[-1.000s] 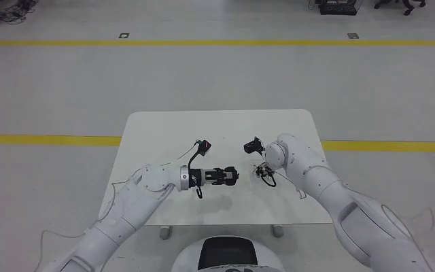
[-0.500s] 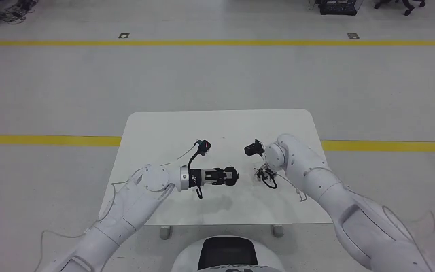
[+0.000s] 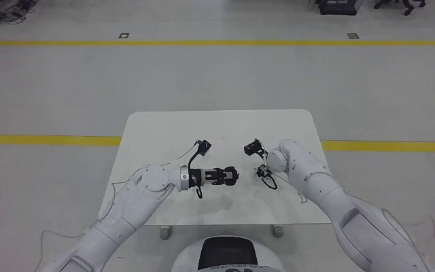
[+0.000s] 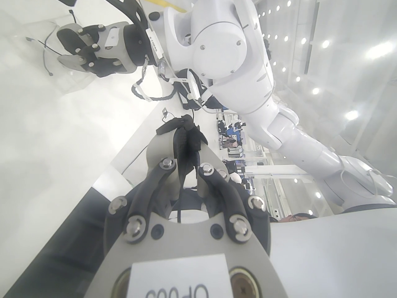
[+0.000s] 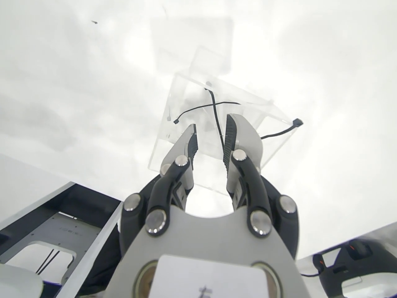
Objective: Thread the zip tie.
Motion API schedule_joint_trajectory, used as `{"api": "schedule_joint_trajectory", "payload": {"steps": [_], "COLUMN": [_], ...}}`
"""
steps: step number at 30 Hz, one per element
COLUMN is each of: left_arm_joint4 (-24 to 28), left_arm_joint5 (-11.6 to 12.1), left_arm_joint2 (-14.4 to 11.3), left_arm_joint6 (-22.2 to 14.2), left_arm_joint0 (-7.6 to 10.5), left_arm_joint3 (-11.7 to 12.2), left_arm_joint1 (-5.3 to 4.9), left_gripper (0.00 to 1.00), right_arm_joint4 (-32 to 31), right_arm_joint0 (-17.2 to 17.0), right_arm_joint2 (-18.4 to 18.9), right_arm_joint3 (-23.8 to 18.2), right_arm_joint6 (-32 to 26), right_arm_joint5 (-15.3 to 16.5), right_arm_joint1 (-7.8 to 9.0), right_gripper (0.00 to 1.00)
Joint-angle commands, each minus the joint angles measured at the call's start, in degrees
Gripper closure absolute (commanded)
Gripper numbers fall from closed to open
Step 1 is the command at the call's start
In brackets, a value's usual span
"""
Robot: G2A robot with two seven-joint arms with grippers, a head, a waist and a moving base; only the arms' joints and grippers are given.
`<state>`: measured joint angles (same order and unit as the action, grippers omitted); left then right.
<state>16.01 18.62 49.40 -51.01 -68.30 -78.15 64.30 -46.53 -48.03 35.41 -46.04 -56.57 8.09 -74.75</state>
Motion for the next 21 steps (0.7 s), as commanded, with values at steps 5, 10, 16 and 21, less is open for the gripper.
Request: {"api": "schedule_joint_trajectory", "payload": {"steps": [5,10,16,21], "left_arm_joint4": [0.0,0.0,0.0,0.0], "left_arm_joint5": [0.0,0.0,0.0,0.0], "left_arm_joint2": [0.0,0.0,0.0,0.0], "left_arm_joint6": [0.0,0.0,0.0,0.0], "left_arm_joint0": [0.0,0.0,0.0,0.0], "left_arm_joint3": [0.0,0.0,0.0,0.0], "left_arm_joint1": [0.0,0.0,0.0,0.0], "left_gripper": [1.0,1.0,1.0,1.0], "right_arm_joint4": [-1.2,-1.7,-2.2,-2.6], "right_arm_joint0": [-0.2,-0.2,-0.2,0.0], "right_arm_joint2": [-0.1,-0.1,-0.2,-0.4], "right_arm_joint3": [1.0,1.7,2.7,3.5], "right_arm_joint6": [1.4,2.3,2.7,2.7], "right_arm_joint5": [-0.6,-0.4,-0.2,-0.2], "right_arm_joint1": [-0.37,-0.73,-1.24,-1.7], "right_gripper": [0.82,0.84,0.86,0.91]}}
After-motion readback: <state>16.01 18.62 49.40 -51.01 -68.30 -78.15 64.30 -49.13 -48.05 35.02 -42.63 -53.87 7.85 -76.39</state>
